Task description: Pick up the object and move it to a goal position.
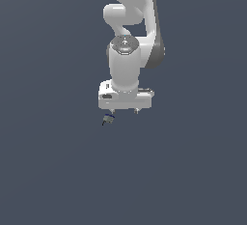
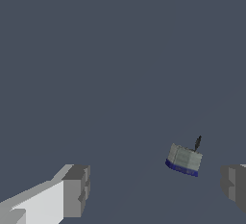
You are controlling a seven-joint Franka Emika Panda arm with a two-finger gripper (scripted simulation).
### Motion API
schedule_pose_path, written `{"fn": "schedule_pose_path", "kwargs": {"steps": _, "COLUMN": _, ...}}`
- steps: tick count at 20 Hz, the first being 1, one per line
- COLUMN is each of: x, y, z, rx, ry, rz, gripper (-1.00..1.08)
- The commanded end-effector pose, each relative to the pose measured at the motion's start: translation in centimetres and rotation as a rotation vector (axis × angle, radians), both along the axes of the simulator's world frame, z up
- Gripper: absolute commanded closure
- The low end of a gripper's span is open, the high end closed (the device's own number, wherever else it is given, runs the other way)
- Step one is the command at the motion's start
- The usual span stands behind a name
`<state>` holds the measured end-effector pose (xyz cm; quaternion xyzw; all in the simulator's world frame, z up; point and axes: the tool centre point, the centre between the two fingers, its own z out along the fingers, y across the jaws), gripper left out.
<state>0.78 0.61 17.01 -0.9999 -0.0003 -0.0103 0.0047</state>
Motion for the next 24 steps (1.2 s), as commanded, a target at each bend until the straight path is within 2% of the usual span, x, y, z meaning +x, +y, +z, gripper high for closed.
{"fn": "schedule_pose_path", "kwargs": {"steps": 1, "x": 0.0, "y": 0.0, "z": 0.0, "rx": 0.0, "ry": 0.0, "rz": 0.0, "gripper": -0.92}}
{"fn": "schedule_pose_path", "kwargs": {"steps": 8, "x": 0.5, "y": -1.8, "z": 1.9, "rx": 0.002, "ry": -0.014, "rz": -0.04, "gripper": -0.92}}
{"fn": "schedule_pose_path", "kwargs": {"steps": 13, "x": 0.6, "y": -2.0, "z": 2.0, "rx": 0.002, "ry": -0.014, "rz": -0.044, "gripper": -0.92}}
{"fn": "schedule_pose_path", "kwargs": {"steps": 18, "x": 0.2, "y": -2.9, "z": 0.4, "rx": 0.003, "ry": -0.01, "rz": -0.079, "gripper": -0.92}}
{"fn": "schedule_pose_path", "kwargs": {"steps": 24, "x": -0.9, "y": -5.1, "z": -3.7, "rx": 0.004, "ry": 0.002, "rz": -0.166, "gripper": -0.92}}
